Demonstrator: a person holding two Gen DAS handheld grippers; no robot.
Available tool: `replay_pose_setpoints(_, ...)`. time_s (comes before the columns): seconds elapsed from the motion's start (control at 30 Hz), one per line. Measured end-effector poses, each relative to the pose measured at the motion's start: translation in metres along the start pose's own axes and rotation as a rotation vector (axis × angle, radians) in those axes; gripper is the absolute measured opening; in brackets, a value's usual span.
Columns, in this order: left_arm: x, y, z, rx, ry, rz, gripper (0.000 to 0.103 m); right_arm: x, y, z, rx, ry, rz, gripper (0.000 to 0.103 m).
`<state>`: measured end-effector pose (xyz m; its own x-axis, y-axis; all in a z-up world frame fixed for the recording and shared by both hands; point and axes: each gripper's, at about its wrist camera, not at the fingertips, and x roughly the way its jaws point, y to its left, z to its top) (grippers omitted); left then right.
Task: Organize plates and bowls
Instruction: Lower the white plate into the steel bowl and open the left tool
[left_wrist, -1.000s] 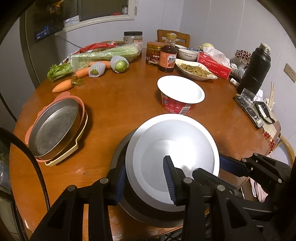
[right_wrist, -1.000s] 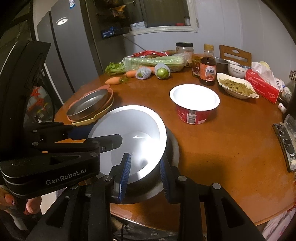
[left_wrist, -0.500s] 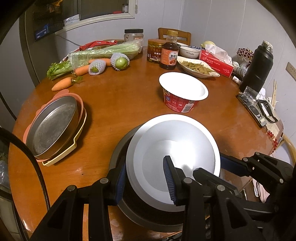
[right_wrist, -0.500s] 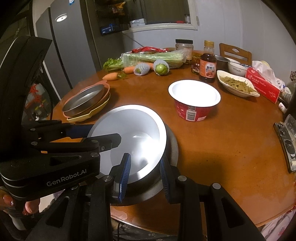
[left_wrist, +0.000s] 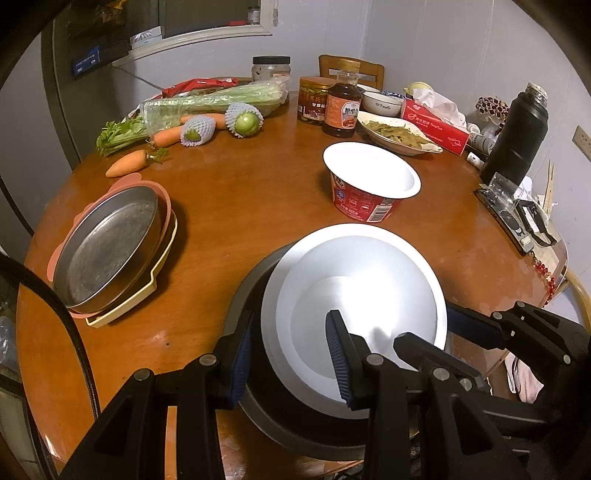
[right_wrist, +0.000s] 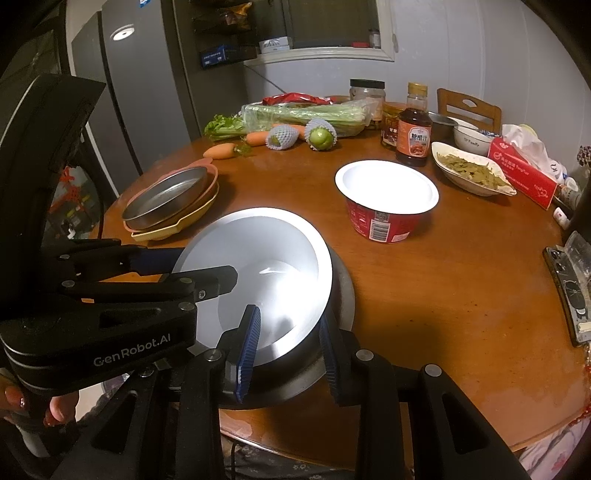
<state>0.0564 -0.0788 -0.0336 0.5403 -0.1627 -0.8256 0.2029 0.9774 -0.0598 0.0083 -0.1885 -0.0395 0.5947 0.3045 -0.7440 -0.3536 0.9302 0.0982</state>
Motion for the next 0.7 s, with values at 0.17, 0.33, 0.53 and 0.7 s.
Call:
replay_pose_setpoints(0.17, -0.002, 0.003, 0.000, -0.004, 0.001, -0.006, 0.039, -0.005, -0.001, 0.000, -0.004, -0.009, -0.013, 0.037)
replay_pose_setpoints(0.33, -0.003, 0.004, 0.000, -0.007, 0.000, -0.008, 0.039, -0.007, -0.005, 0.000, 0.005, -0.008, -0.028, 0.037)
replay_pose_setpoints(0.53, -0.014, 0.005, 0.001, -0.009, -0.033, -0.014, 0.041, -0.014, -0.010, 0.002, 0.023, -0.027, -0.033, 0.037)
replay_pose_setpoints(0.7, -0.021, 0.005, 0.005, -0.005, -0.060, -0.021, 0.046, -0.020, -0.013, 0.005, 0.031, -0.045, -0.038, 0.038)
